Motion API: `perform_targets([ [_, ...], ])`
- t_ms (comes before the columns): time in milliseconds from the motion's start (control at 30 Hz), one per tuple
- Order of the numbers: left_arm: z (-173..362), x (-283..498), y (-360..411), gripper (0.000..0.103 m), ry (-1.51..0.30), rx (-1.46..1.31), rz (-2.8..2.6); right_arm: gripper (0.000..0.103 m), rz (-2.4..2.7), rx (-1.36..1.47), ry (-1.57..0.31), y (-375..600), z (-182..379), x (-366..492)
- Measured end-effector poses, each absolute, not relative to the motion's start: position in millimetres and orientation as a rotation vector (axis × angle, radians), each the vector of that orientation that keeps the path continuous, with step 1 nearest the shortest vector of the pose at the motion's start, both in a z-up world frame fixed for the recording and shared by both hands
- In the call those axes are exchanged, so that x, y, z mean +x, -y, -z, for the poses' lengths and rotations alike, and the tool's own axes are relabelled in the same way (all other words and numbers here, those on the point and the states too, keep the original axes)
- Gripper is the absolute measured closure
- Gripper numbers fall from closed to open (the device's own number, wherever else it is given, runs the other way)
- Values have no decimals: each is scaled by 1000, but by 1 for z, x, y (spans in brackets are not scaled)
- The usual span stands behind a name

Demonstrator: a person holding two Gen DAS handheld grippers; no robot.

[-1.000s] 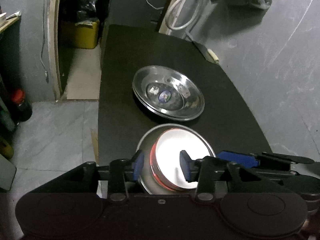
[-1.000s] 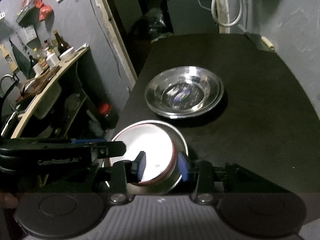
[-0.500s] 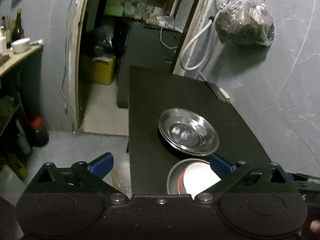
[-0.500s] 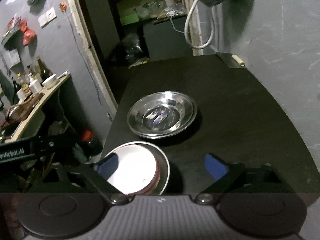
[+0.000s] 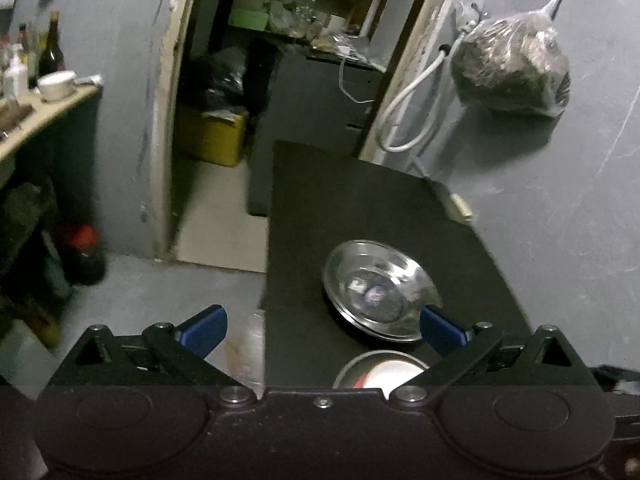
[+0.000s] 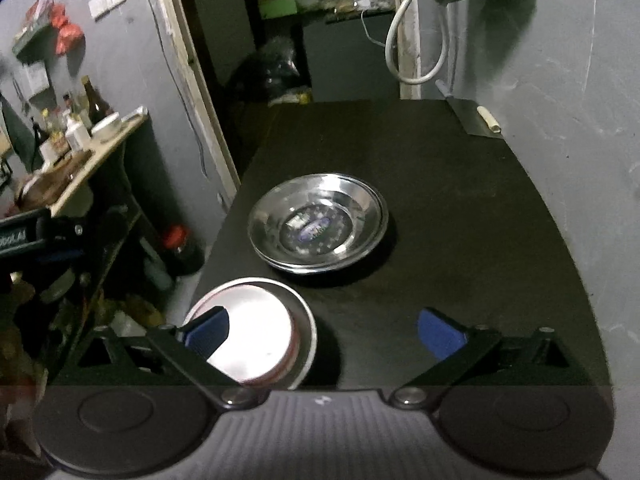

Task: Organize plates and bowls
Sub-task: 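Open both grippers and move them off the nested bowls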

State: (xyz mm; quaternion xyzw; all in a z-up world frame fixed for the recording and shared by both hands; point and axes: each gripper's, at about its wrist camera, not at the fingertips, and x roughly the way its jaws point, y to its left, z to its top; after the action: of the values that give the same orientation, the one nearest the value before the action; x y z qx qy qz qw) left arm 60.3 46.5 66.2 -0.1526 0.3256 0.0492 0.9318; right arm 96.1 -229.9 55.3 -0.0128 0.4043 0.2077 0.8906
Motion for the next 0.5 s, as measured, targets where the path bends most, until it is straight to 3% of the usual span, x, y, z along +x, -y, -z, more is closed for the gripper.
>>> perform_targets([
  [500, -78, 59, -24, 1, -754, -187, -164, 0, -391, -5, -904, 258, -50, 106],
])
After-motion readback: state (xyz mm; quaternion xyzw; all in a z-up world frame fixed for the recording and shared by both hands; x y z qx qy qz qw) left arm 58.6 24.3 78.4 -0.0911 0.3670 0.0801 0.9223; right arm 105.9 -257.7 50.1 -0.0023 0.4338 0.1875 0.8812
